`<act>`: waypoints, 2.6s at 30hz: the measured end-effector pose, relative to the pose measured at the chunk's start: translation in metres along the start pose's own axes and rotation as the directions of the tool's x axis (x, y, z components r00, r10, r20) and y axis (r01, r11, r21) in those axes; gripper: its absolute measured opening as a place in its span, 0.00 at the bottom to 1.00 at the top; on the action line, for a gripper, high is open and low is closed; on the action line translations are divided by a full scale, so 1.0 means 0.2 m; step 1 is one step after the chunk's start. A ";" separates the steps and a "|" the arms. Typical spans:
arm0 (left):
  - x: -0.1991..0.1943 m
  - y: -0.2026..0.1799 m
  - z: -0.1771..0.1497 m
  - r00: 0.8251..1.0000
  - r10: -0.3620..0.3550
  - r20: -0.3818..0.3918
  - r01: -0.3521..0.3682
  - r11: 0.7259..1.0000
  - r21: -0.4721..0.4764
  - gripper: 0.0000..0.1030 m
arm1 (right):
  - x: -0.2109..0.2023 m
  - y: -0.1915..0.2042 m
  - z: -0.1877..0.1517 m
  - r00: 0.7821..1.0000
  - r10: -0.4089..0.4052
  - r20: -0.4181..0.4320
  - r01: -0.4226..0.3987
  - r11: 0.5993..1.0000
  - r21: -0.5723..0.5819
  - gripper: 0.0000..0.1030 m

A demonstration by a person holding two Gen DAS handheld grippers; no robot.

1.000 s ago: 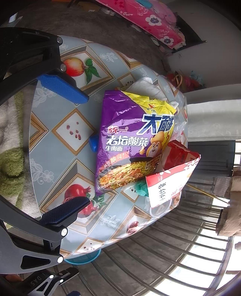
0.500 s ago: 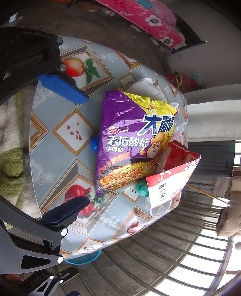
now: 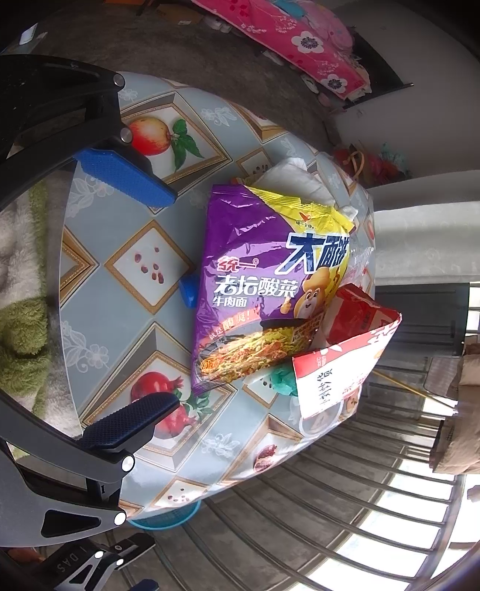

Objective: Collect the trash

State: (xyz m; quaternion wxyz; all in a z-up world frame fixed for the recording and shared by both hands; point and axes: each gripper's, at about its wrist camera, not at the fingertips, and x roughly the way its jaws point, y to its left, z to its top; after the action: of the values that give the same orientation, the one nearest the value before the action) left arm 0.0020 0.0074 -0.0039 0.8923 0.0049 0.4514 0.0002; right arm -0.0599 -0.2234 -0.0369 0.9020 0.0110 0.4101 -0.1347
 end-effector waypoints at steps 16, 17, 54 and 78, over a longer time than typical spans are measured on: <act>0.01 0.03 0.00 1.000 0.023 -0.012 -0.023 1.000 0.003 0.93 | 0.00 0.00 -0.01 1.000 0.003 -0.004 -0.003 1.000 0.001 0.95; 0.01 0.03 0.00 1.000 0.024 -0.013 -0.024 1.000 0.003 0.93 | 0.00 0.00 -0.01 1.000 0.005 -0.005 -0.005 1.000 0.000 0.95; 0.01 0.06 0.01 0.999 0.034 -0.020 -0.035 0.999 -0.011 0.93 | 0.00 0.06 0.00 1.000 0.026 -0.008 -0.026 0.998 -0.050 0.95; -0.03 0.40 0.37 0.957 -0.148 0.249 0.166 0.985 -0.053 0.93 | 0.08 0.29 0.40 0.955 0.233 0.186 -0.235 0.972 -0.014 0.95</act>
State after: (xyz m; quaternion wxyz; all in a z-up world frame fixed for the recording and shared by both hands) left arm 0.0586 0.0872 0.0445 0.9378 -0.0635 0.3369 -0.0546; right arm 0.0238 -0.1816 -0.0002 0.9458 0.0506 0.3193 -0.0291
